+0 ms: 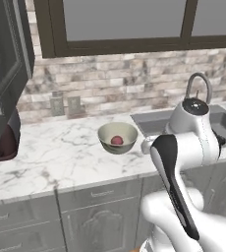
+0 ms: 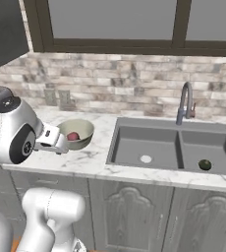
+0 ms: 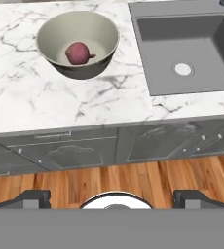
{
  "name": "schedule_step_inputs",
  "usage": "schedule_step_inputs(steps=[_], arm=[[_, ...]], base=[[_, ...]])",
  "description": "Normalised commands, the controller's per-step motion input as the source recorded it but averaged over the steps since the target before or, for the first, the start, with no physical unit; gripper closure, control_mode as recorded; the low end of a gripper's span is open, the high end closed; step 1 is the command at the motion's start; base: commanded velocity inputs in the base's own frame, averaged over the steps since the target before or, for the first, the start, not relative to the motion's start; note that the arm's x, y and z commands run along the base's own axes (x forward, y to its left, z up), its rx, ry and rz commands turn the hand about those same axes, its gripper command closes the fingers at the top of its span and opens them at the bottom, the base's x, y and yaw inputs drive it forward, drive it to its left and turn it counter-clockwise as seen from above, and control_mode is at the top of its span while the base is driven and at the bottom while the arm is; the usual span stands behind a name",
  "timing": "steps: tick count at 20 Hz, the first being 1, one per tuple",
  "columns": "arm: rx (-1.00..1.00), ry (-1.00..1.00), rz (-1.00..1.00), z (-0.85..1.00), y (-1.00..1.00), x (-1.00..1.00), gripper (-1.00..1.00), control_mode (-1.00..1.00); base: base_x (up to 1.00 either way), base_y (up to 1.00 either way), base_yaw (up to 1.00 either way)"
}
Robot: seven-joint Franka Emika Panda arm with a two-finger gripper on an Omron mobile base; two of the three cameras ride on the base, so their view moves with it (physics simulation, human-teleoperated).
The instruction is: Pick the onions from the cabinet and place them in one bowl. Pick the squash from the sink and place it in the other bowl.
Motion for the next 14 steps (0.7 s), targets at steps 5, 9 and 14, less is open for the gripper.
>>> schedule_step_inputs(steps=[5, 9, 14], arm=[[0.0, 0.0, 0.0, 0.0, 0.0, 0.0, -1.0, 1.0], [0.0, 0.0, 0.0, 0.0, 0.0, 0.0, -1.0, 1.0], [0.0, 0.0, 0.0, 0.0, 0.0, 0.0, -1.0, 1.0]], base=[[-0.54, 0.0, -0.03], [-0.35, 0.0, -0.02], [-0.19, 0.01, 0.0]])
